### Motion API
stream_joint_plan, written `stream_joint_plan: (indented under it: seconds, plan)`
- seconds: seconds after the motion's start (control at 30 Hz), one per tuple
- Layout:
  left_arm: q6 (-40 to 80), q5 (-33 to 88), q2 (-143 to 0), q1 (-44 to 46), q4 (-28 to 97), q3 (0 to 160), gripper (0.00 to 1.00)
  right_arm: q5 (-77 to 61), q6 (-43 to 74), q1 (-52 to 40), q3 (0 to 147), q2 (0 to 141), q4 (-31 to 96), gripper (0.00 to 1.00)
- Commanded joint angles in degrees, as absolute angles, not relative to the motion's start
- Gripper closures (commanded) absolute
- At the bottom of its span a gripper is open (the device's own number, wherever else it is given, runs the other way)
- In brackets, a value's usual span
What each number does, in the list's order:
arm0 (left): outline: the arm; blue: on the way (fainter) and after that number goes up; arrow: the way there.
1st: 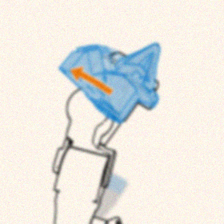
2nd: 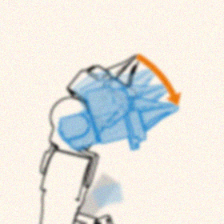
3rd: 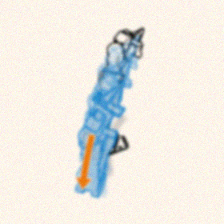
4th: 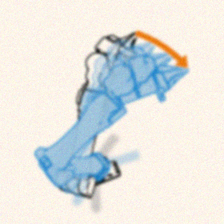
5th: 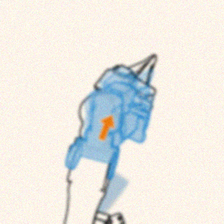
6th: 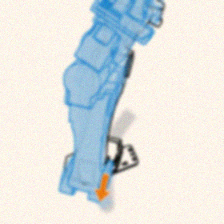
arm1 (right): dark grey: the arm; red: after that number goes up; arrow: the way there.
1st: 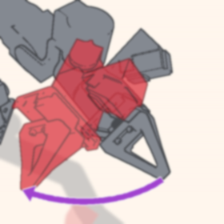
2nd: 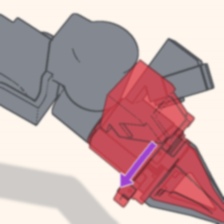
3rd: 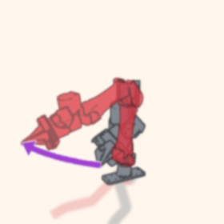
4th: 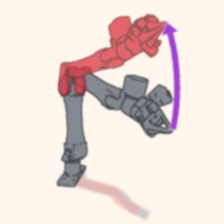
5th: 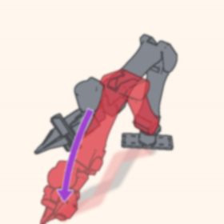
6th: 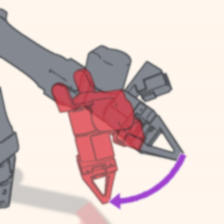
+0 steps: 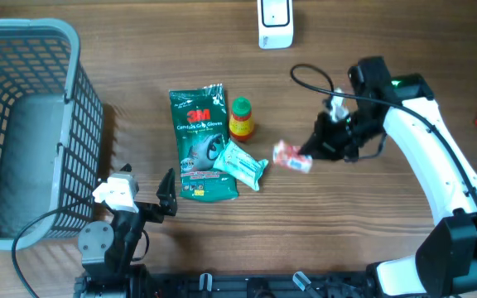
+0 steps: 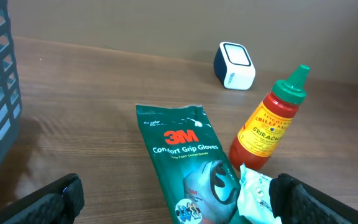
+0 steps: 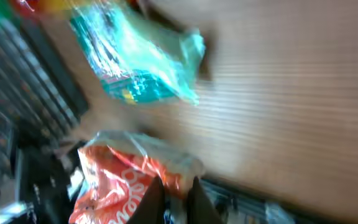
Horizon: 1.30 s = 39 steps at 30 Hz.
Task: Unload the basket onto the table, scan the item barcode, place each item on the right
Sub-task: 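Lift the red tissue pack up to the white scanner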
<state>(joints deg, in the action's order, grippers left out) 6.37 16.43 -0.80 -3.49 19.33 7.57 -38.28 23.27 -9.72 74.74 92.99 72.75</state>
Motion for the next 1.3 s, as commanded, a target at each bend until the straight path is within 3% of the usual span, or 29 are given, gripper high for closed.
stream_joint_plan:
  seconds: [0.0, 0.17, 0.3, 0.47, 0.83, 1.07, 1.27]
  plan:
    - [6.7, 17.12, -0.38, -3.22, 19.18, 7.33, 0.0, -35.4, 24.62, -9.78, 78.04, 90.83, 61.34, 0.96]
    - [6.7, 17.12, -0.38, -3.22, 19.18, 7.33, 0.0, -12.01, 25.43, -9.78, 77.01, 89.93, 40.01, 0.95]
    - [6.7, 17.12, -0.38, -3.22, 19.2, 7.33, 0.0, -12.05, 24.67, -9.8, 75.59, 93.73, 25.76, 0.96]
    - [6.7, 17.12, -0.38, -3.22, 19.2, 7.33, 0.0, -12.56, 12.47, -9.89, 75.61, 100.77, 8.97, 0.95]
    - [6.7, 17.12, -0.38, -3.22, 19.18, 7.33, 0.0, -10.72, 2.35, -12.29, 76.66, 126.02, -44.97, 0.96]
    - [6.7, 17.12, -0.38, -3.22, 19.18, 7.33, 0.0, -1.76, -4.51, -15.03, 93.21, 140.99, -46.24, 0.95]
    - [6.7, 17.12, -0.38, -3.22, 19.2, 7.33, 0.0, -0.8, -5.28, -14.92, 95.53, 141.95, -46.17, 0.96]
